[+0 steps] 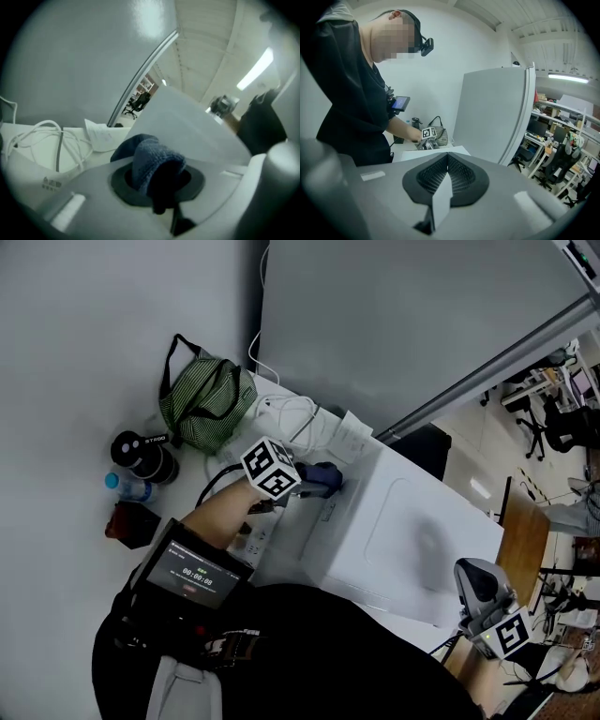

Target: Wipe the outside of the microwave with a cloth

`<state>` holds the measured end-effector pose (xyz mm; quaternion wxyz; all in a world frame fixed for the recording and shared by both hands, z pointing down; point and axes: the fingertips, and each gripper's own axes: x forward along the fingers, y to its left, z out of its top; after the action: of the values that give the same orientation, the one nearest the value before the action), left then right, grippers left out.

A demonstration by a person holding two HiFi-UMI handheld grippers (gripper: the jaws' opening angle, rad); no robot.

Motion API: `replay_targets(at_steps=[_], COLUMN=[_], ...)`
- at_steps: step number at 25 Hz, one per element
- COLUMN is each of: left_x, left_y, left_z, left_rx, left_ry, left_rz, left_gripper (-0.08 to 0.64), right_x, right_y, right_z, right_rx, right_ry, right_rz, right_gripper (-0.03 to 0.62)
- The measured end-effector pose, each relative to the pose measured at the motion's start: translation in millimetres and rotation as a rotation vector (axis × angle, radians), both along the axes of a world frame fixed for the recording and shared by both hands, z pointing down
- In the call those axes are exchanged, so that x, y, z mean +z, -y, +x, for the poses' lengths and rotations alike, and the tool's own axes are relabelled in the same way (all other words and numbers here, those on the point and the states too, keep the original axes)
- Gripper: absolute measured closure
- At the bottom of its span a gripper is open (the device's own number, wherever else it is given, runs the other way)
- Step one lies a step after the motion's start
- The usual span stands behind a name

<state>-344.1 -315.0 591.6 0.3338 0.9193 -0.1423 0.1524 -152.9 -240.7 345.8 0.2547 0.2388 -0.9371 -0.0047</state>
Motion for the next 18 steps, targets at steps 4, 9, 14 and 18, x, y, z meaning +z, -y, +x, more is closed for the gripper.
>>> replay_targets(at_steps=[4, 9, 14, 18], left_x=[-82, -80, -24, 7], left_y=[-27, -38, -44, -30], left_z=[-10, 1, 31, 33], left_rx=[0.021, 0.013, 0.022, -0.019], left_ry=[-0.356, -0.537, -0.481, -0.372], left_rz=[-0.056, -0.197, -0.341, -0.357], left_gripper=[0.505, 0.505, 0.505, 0.505], right_x=[-2, -8, -8, -4], right_y=[-5, -12, -16, -16], right_z=[-4, -10, -11, -8], right_rx=[-0.014, -0.030, -0.034, -0.029], right_ry=[0.013, 0.003, -0.019, -0.032], right_rz=[0.007, 0.014, 0.018, 0.012], right_gripper=[0.586, 0.586, 0.586, 0.586])
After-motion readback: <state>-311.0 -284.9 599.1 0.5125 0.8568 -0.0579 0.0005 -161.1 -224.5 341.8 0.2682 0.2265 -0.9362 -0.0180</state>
